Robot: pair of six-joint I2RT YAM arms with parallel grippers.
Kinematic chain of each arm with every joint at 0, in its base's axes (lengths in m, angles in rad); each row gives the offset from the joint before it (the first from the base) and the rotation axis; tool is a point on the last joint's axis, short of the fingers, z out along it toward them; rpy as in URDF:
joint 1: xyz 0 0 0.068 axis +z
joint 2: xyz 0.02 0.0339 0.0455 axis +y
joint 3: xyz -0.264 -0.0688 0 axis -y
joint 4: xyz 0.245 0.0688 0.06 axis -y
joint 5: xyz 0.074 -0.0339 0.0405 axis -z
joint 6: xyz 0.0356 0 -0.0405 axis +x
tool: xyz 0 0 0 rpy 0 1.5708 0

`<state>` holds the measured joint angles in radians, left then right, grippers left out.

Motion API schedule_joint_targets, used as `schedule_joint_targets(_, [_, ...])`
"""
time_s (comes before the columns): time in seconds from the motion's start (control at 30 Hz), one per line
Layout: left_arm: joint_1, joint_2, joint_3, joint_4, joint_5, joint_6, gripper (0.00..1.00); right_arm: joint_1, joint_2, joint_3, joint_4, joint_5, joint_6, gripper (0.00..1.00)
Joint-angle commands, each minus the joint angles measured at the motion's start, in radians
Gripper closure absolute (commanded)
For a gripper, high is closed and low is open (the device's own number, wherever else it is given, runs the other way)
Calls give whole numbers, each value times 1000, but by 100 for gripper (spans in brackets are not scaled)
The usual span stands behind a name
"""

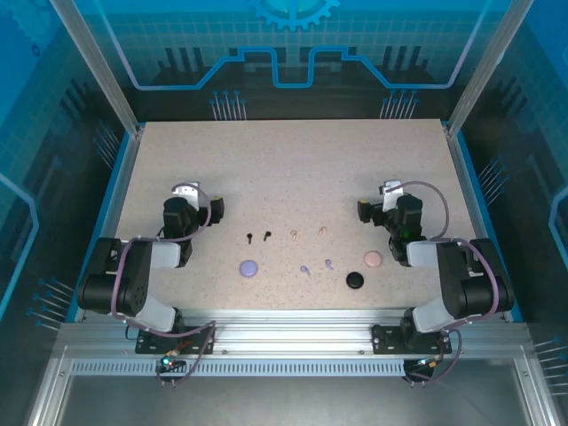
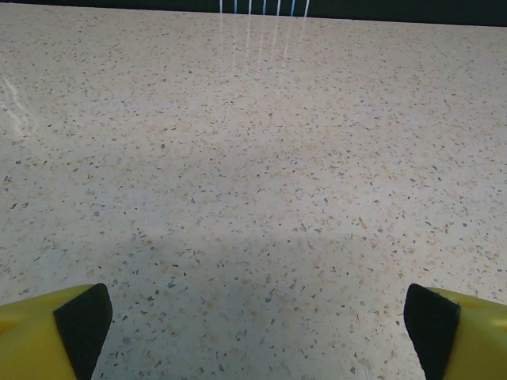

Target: Insert the wireless bluetooth earbuds into the charging case

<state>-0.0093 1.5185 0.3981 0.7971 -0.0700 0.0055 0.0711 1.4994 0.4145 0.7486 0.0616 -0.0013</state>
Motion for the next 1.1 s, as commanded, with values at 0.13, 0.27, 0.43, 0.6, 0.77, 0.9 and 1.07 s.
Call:
schedule_joint_targets(0.13, [-3, 2, 11, 11, 2, -2, 1, -16, 7, 20, 1, -16, -8, 0])
schedule_joint_targets(0.27, [-1, 2, 10, 11, 6, -2, 1, -15, 7, 20, 1, -16, -7, 0])
schedule_joint_targets(0.43, [0, 4, 10, 9, 3, -5, 1, -18, 7, 20, 0, -19, -6, 0])
schedule_joint_targets(0.6, [11, 3, 15, 0, 18, -13, 1, -30, 5, 20, 1, -43, 1, 0])
schedule_joint_targets(0.77, [12, 2, 16, -4, 18, -13, 1, -46, 4, 17, 5, -74, 7, 0])
schedule_joint_targets(0.9, [11, -19, 24, -31, 63, 4, 1, -48, -45, 19, -38, -13, 36, 0])
schedule_joint_targets(1.07, [9, -162, 90, -270, 29, -18, 1, -43, -199, 96, -311, 133, 113, 0])
